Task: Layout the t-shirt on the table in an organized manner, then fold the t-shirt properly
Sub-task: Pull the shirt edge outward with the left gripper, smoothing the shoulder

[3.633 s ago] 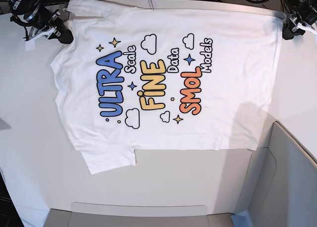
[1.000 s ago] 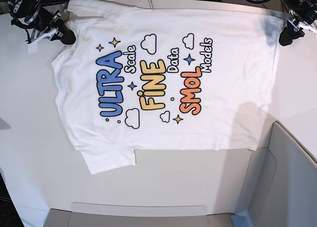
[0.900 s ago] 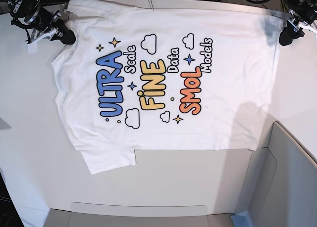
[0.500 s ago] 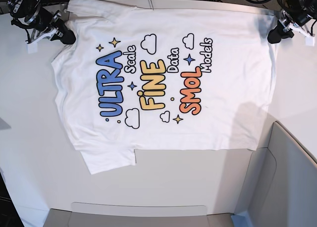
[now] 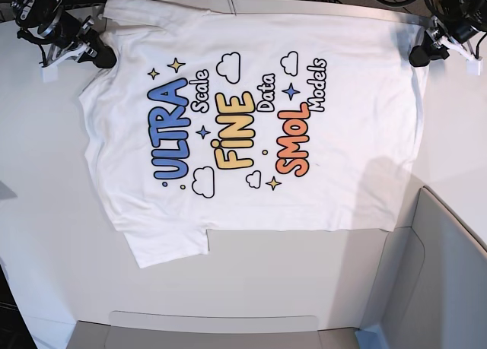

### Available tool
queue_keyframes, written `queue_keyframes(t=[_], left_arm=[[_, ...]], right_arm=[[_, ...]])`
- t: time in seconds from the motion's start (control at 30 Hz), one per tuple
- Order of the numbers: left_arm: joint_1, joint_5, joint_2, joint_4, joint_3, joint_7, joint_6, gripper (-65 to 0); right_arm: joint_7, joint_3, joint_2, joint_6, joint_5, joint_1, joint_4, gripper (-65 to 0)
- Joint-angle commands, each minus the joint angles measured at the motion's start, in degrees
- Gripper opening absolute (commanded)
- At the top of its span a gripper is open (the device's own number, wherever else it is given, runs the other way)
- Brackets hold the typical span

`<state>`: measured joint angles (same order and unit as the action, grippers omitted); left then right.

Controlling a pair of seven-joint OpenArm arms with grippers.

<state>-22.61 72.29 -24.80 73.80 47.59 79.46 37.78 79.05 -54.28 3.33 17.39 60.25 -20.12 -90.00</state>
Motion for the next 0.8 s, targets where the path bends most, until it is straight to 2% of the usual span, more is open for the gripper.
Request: queue_keyframes(t=[0.0,0.13,0.23,0.4,0.6,0.77], left_arm=[[-0.3,-2.5,-1.0,0.5,0.0,0.5,-0.2,-35.0],[-0.3,-5.4,-3.0,2.1,0.1,0.5,-0.1,-34.9],[-0.6,-7.2,-4.0,7.7,0.5,0.5,-0.1,-34.8],[-0.7,-7.5,-4.3,14.6,0.5,0.5,-0.2,-31.6],[-1.8,-7.7,-4.3,15.6,0.6,0.5,-0.5,-29.3],[-2.4,-15.4,-3.9,14.3,0.6,-1.5,0.0,-29.2]], right_arm=[[1.0,0.0,0.5,-0.2,-2.2,-0.5,-0.1,-65.0],[1.0,0.0,0.5,-0.2,-2.2,-0.5,-0.1,-65.0],[1.0,0.0,0.5,-0.2,-2.2,-0.5,-0.1,-65.0],[1.0,0.0,0.5,-0.2,-2.2,-0.5,-0.1,-65.0],[1.0,0.0,0.6,-0.2,-2.2,-0.5,-0.1,-65.0],[1.0,0.0,0.6,-0.2,-2.1,-0.5,-0.1,-65.0]])
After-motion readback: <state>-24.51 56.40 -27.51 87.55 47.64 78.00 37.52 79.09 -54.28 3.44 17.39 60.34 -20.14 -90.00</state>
